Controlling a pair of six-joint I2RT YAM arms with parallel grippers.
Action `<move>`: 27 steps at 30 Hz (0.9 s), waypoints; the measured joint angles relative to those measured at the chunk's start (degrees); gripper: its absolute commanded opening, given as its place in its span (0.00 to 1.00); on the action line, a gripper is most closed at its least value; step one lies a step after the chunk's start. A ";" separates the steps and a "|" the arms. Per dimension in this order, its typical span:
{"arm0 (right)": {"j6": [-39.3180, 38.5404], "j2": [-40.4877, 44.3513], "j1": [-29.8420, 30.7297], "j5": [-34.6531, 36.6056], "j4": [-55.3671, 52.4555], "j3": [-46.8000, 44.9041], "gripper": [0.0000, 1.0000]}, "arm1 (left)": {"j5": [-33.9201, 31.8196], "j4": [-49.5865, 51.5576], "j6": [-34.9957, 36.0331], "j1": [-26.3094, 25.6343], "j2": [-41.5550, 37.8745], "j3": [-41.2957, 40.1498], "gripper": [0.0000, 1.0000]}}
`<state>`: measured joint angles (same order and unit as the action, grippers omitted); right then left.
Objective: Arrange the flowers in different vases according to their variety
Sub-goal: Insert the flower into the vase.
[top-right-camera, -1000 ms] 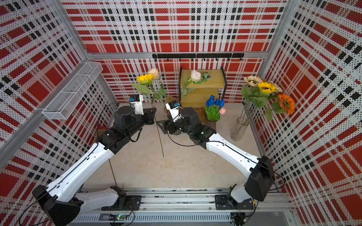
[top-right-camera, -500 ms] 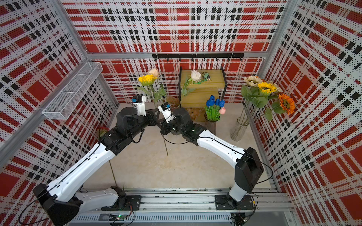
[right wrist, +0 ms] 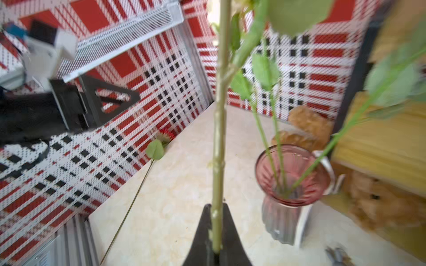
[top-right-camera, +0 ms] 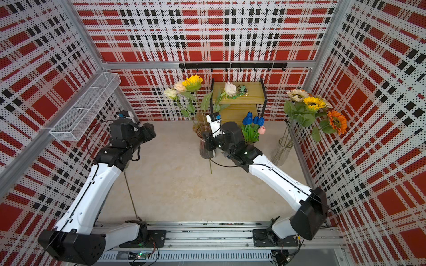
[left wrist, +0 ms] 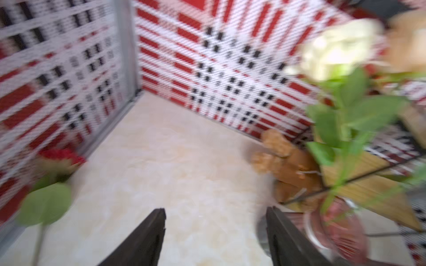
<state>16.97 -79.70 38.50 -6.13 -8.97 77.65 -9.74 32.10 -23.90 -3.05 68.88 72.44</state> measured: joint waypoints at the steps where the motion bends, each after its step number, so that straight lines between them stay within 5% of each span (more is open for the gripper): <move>1: -0.44 1.46 -1.03 0.96 -0.31 0.02 0.00 | 0.11 1.03 0.09 1.62 0.00 -1.46 0.75; 12: -7.58 12.61 -12.26 7.67 -7.76 3.19 0.00 | -1.31 7.87 2.47 13.42 2.62 -13.29 0.76; 19: -8.94 12.85 -22.95 5.68 -11.91 9.68 0.00 | -1.95 8.17 6.47 22.43 7.96 -15.47 0.77; 27: -8.94 12.24 -27.54 2.45 -13.14 12.96 0.00 | -2.36 4.31 11.89 28.11 14.97 -17.59 0.76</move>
<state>8.03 -67.46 10.96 -3.68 -22.11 90.61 -12.10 36.40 -12.01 25.06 83.85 54.85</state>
